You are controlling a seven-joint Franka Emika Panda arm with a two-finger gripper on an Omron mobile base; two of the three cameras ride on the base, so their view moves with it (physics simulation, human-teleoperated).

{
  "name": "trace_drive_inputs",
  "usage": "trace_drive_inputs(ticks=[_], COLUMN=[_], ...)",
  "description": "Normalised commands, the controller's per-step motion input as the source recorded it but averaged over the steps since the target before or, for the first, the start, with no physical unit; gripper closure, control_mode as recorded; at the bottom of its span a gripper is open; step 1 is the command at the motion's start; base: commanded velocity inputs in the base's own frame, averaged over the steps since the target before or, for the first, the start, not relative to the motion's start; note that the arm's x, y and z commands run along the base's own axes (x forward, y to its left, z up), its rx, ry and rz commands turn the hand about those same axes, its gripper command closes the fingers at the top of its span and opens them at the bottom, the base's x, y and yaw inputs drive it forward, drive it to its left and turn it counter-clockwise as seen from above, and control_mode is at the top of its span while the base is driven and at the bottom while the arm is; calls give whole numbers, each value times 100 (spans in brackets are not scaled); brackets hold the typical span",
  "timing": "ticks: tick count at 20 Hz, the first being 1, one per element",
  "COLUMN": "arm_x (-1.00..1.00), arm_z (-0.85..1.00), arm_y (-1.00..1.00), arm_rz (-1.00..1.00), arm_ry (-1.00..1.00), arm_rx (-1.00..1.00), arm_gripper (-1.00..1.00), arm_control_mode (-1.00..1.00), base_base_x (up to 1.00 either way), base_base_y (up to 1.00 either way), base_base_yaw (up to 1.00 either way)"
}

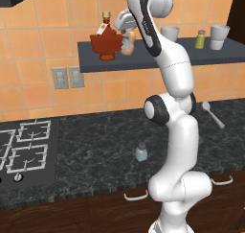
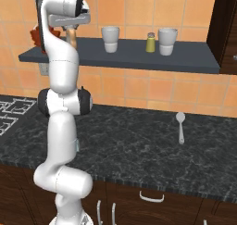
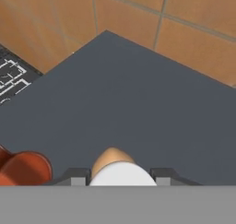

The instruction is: Put the shaker and condiment bottle from the counter next to their counterparts in the cabinet.

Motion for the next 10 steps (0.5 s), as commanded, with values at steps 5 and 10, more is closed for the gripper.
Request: trace_drive_inputs(ticks=[5, 10], arm_x=[5, 7], arm_z=[-6, -2], arm_y=[0, 0], arm_rz=[1, 1], arm_ry=[0, 0], arm_rx=[0, 0], arm_gripper=[-100, -100], arm_control_mode=[-100, -100], base_base_x=[0, 0], base_base_y=[0, 0], base_base_yaw=[0, 0])
